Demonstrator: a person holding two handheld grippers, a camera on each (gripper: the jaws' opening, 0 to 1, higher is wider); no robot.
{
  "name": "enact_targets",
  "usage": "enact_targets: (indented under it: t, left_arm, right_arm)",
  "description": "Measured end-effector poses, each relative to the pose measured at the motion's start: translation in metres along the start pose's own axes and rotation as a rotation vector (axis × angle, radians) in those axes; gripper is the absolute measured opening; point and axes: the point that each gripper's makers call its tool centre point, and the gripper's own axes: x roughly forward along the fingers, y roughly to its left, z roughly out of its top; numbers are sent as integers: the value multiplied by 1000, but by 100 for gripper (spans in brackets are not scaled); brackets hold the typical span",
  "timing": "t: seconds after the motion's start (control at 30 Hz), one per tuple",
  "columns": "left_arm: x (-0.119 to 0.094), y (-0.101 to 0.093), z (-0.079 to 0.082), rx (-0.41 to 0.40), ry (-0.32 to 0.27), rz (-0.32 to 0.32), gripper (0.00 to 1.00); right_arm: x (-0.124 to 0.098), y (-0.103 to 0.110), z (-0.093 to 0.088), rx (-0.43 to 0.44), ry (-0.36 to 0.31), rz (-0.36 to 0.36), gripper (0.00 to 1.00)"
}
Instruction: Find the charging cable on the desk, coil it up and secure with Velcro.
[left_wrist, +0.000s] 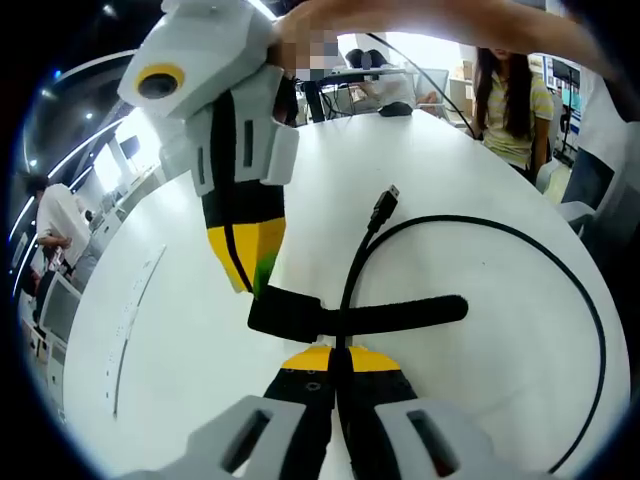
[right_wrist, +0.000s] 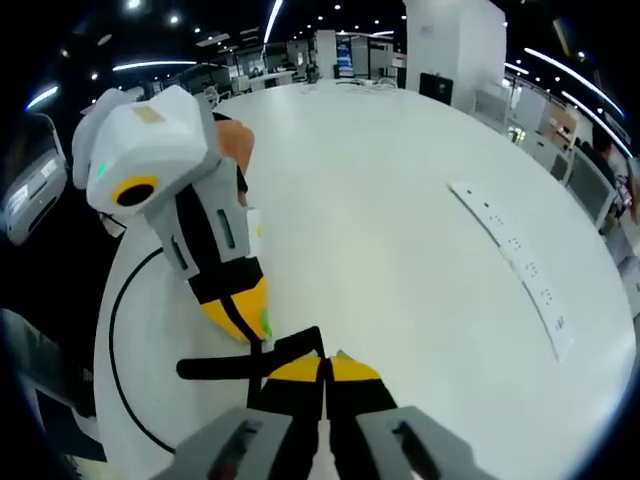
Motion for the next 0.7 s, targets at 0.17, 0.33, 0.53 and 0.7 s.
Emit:
enact_targets:
  t: [0.17, 0.33, 0.53, 0.7]
  left_arm:
    - [0, 0, 0, -1, 1, 1, 4]
    - [-1, 0, 0, -2, -1, 0, 4]
    - [-1, 0, 0, -2, -3, 0, 4]
    - [-1, 0, 0, 1, -1, 2, 4]
  right_arm:
    - [-5, 4, 2, 1, -16, 6, 3]
    - [-7, 5, 4, 7, -20, 24, 3]
    - [-8, 14, 5, 1, -17, 49, 3]
    - [-6, 15, 4, -17, -7, 39, 3]
